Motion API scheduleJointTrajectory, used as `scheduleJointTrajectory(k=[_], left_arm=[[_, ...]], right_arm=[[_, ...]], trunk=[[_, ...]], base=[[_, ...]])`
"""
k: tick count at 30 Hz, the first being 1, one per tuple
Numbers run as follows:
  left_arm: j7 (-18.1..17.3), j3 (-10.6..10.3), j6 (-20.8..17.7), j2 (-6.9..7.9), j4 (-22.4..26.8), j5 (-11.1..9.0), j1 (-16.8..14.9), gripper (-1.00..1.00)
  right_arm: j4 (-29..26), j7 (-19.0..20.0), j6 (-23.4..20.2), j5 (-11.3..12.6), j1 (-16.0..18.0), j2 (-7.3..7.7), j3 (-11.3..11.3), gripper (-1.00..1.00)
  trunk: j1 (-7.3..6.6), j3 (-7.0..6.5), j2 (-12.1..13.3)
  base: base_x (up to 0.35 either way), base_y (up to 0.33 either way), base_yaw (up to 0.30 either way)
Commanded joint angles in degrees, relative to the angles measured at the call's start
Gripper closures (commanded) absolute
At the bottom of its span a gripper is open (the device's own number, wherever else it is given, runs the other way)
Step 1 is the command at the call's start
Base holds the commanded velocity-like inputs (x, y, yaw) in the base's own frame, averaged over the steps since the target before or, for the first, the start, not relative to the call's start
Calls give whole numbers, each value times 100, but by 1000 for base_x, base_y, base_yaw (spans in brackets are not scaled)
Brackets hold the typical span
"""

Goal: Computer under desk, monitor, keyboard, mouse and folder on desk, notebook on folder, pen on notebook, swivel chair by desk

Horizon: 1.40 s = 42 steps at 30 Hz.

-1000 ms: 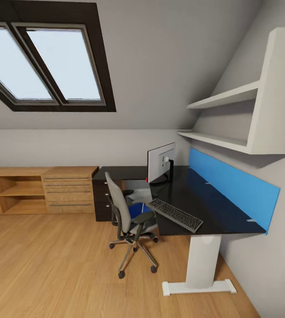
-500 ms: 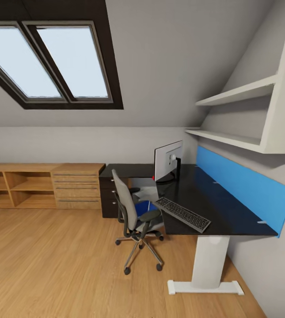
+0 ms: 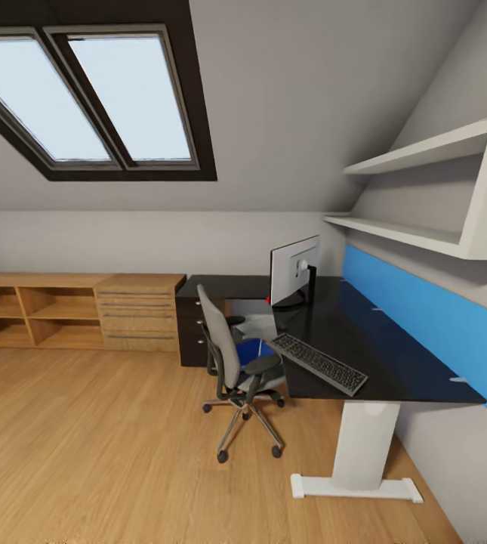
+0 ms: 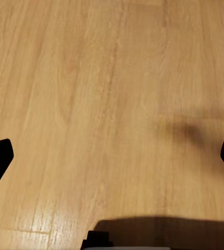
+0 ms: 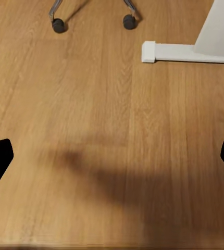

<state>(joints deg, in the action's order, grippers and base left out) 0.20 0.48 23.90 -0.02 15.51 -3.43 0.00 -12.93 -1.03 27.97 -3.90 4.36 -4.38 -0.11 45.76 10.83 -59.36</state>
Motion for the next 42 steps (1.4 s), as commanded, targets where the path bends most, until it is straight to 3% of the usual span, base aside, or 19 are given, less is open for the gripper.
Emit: scheduleJointTrajectory(k=[1,42], left_arm=[[-3,-2,9,1,4,-39,0,-100],[-3,-1,9,2,-4,-44,0,-100]], right_arm=[[8,-11,19,-36,4,-1,-6,-100],[-1,-20,264,-48,4,46,-24,-100]], trunk=[[1,16,-5],[1,379,-5]], base=[[0,0,5],[-63,51,63]])
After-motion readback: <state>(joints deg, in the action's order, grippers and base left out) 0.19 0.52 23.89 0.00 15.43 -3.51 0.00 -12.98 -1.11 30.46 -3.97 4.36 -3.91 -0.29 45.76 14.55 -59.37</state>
